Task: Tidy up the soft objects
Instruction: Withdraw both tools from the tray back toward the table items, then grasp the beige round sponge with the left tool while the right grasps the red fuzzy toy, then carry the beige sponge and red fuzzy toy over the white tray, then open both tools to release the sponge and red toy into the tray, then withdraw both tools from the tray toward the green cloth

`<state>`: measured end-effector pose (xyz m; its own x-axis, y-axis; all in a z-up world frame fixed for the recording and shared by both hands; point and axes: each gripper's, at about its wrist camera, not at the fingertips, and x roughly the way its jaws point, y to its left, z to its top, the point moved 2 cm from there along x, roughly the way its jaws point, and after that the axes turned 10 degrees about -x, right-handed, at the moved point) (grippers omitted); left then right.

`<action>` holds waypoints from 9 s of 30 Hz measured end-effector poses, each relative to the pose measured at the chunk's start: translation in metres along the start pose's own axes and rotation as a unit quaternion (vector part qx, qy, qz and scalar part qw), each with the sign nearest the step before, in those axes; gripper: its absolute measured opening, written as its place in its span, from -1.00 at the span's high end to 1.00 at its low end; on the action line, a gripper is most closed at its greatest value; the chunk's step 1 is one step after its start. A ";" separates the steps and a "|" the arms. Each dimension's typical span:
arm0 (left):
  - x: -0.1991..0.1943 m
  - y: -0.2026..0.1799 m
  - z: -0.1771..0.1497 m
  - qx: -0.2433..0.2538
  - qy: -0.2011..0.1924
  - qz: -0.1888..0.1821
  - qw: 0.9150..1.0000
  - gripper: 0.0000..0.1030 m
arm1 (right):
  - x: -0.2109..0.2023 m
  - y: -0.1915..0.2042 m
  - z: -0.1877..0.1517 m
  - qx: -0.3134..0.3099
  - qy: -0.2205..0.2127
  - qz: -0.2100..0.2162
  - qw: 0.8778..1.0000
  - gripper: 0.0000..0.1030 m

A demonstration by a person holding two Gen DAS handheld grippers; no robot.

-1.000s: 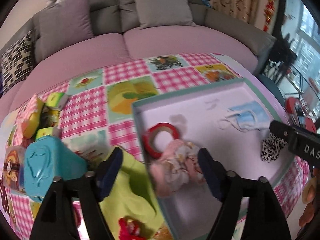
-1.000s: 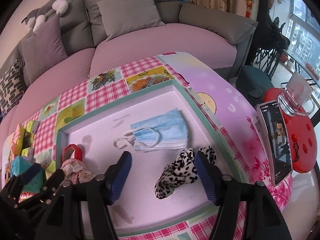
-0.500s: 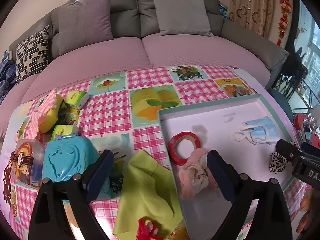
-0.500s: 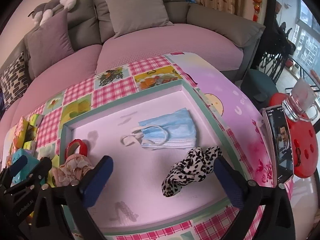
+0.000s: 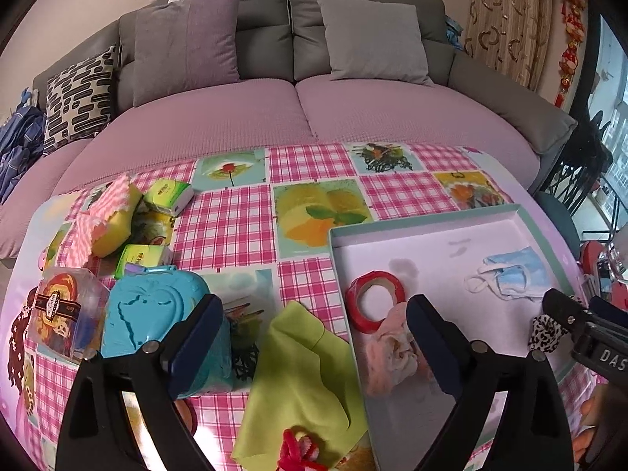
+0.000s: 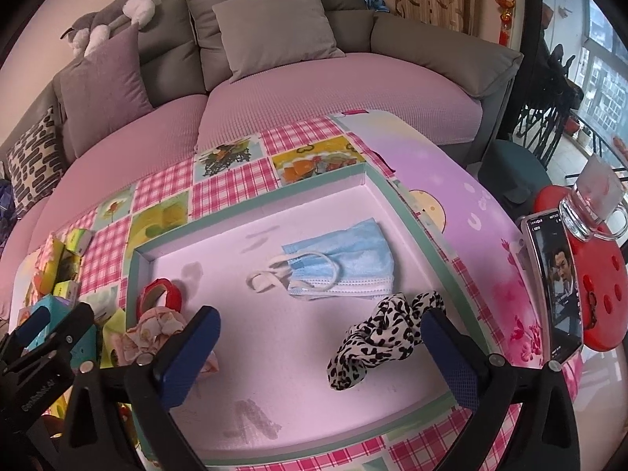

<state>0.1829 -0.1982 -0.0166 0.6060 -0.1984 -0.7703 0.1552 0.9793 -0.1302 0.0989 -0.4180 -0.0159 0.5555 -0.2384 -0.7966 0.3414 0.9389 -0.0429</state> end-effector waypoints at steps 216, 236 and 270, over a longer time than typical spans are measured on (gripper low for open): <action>0.065 -0.100 0.008 0.115 0.109 -0.049 0.986 0.03 | 0.028 -0.004 0.005 0.027 0.048 0.013 0.998 0.15; 0.060 -0.092 0.015 0.085 0.102 -0.059 0.989 -0.57 | 0.029 0.000 0.006 0.010 0.055 0.007 0.998 -0.34; 0.055 -0.041 0.023 0.008 0.078 0.000 0.997 -0.80 | 0.035 0.011 0.004 -0.013 0.055 0.023 0.998 -0.98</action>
<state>0.2279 -0.2505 -0.0390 0.4780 -0.1878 -0.8581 0.1682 0.9784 -0.1204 0.1249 -0.4165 -0.0417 0.4821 -0.1677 -0.8599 0.2968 0.9547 -0.0199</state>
